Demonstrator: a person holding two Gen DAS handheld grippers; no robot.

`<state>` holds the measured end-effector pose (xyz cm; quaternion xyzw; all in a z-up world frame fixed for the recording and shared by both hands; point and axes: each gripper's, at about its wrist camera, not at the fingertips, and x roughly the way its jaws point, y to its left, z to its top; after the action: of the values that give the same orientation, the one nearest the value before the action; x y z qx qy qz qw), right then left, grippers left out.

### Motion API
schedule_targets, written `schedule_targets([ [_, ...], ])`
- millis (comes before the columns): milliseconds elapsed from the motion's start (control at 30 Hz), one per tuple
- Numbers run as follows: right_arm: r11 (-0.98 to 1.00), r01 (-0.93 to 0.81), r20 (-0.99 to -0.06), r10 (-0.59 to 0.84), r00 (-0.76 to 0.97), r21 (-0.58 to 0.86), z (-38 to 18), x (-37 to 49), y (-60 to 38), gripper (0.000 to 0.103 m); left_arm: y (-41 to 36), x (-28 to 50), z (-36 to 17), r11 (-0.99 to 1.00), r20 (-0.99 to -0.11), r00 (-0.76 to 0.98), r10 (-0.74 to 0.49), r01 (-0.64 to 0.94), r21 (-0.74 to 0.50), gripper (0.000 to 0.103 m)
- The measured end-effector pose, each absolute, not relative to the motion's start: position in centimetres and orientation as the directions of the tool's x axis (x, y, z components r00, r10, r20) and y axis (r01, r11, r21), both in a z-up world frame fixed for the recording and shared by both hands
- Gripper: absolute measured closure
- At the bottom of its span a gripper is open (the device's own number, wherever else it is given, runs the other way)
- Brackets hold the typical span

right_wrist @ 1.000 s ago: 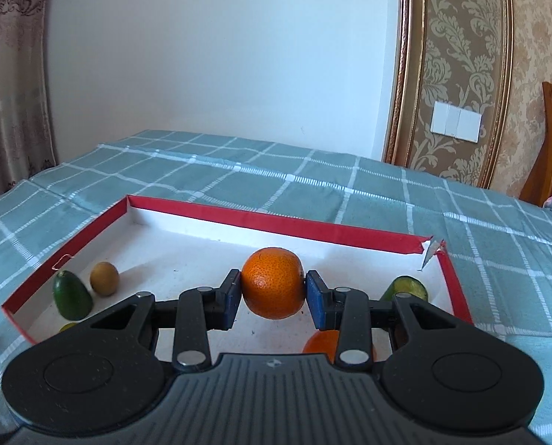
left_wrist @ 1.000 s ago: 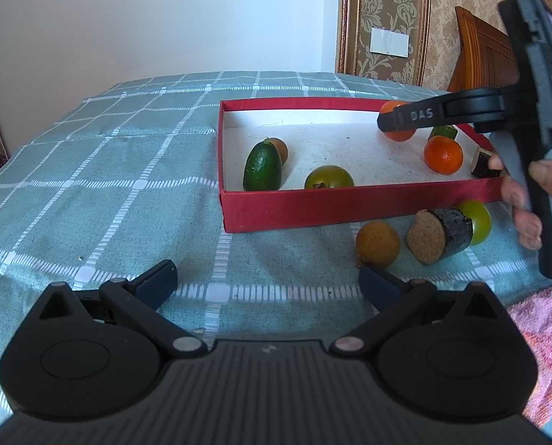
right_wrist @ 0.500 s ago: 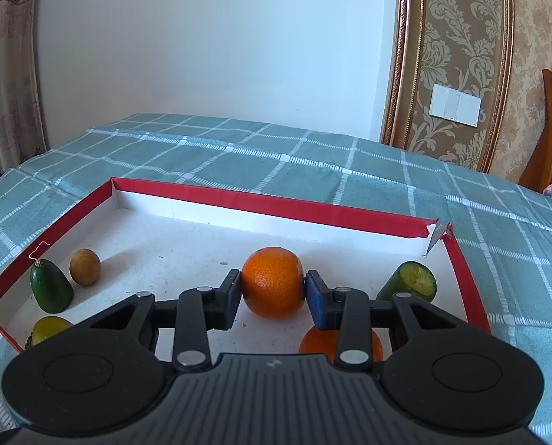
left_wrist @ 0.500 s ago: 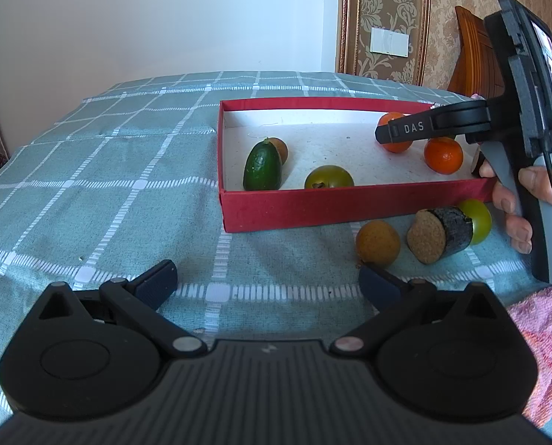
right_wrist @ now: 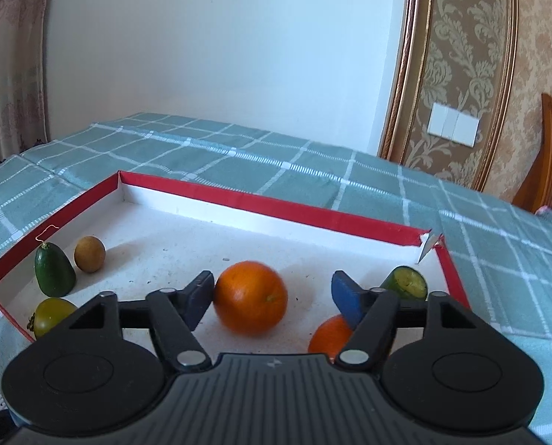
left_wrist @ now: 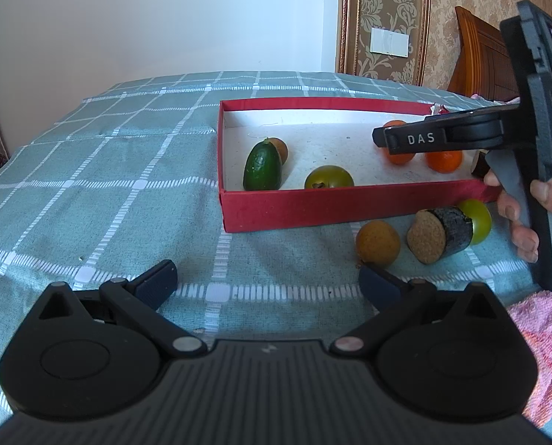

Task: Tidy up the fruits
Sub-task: 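Carry the tangerine into the tray and open the right tool, then move both open tools back toward the remaining fruits by the tray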

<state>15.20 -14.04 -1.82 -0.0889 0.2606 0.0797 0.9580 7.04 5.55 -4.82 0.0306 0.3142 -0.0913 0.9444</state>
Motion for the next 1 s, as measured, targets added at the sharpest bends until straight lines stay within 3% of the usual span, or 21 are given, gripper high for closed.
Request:
schedule_targets([
  [500,0.982,-0.182,-0.485,0.137,0.863,-0.046,-1.0,12.4,-16.4,0.028,5.5,7.1,-4.8,0.981,-0.599,0.786,-0.153,0.192,0.001,0.000],
  [733,0.987,-0.157,-0.463,0.127,0.877,-0.027,-0.7,9.7,-18.1,0.021,5.5,7.0,-4.8,0.981,-0.599,0.786,-0.153,0.192,0.001,0.000],
  [1000,0.992,-0.117,-0.501,0.119,0.857,0.035,-1.1,8.2,-20.8,0.016,5.5,7.0,-4.8,0.981,-0.599,0.786,-0.153,0.191,0.001,0.000],
])
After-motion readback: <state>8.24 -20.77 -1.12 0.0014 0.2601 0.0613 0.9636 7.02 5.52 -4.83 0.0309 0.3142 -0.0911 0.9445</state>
